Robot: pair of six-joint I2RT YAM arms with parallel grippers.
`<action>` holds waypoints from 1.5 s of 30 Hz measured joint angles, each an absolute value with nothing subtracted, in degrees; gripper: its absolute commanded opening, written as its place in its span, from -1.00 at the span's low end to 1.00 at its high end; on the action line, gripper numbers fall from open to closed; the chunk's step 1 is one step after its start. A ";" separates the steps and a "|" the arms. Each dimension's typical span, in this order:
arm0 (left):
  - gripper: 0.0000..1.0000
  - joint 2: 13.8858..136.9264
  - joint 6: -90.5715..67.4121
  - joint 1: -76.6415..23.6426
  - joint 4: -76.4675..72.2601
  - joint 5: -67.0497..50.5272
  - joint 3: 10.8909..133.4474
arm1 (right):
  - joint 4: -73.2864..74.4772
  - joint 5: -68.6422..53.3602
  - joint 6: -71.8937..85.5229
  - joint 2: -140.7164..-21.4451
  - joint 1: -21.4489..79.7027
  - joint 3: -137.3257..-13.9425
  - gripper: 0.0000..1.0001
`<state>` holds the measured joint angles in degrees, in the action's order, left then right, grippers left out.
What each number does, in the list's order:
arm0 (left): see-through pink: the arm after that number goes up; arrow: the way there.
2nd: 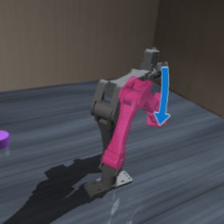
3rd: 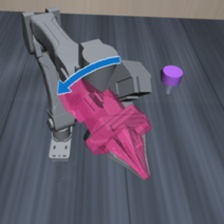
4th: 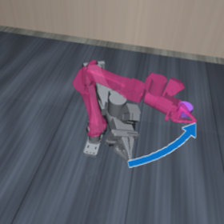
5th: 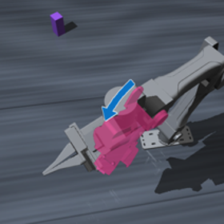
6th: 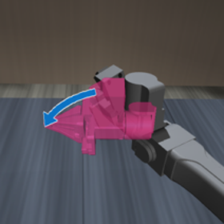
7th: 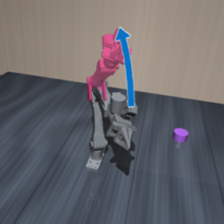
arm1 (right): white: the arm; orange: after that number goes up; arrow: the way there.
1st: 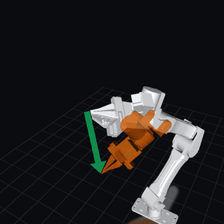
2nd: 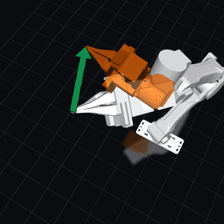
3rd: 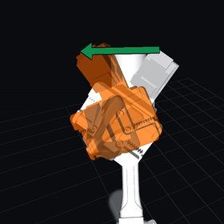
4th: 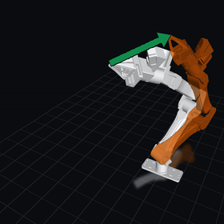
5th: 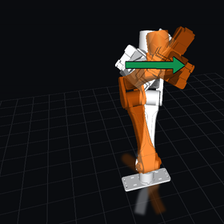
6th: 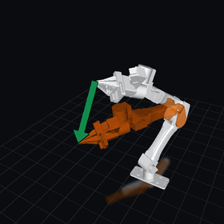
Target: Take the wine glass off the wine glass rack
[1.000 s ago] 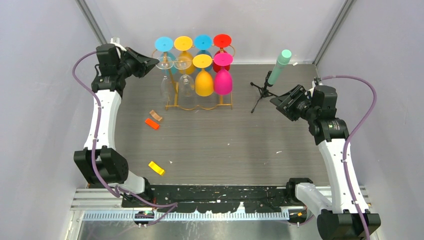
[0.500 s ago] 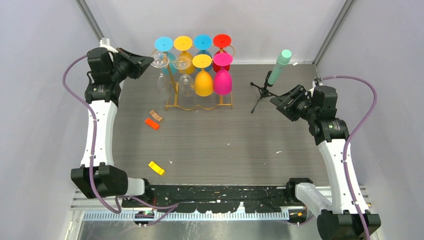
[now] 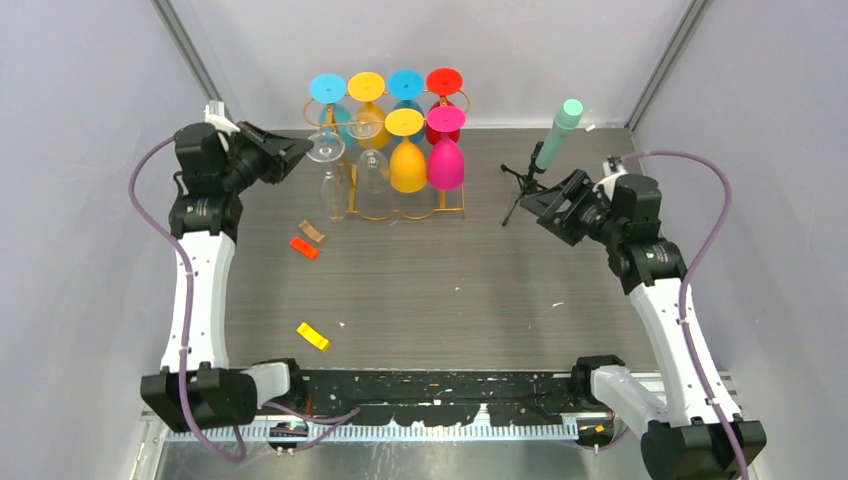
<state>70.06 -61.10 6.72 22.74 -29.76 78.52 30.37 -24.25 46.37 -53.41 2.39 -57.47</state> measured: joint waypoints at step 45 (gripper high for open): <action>-1.00 57.80 -76.05 -19.75 17.34 -35.03 58.67 | -39.86 -20.29 20.10 -72.42 47.66 -41.71 -0.56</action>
<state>57.80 -76.05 -19.75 17.34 -35.03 58.67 -39.86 -20.29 20.10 -72.42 47.66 -41.71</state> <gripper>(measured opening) 0.055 0.187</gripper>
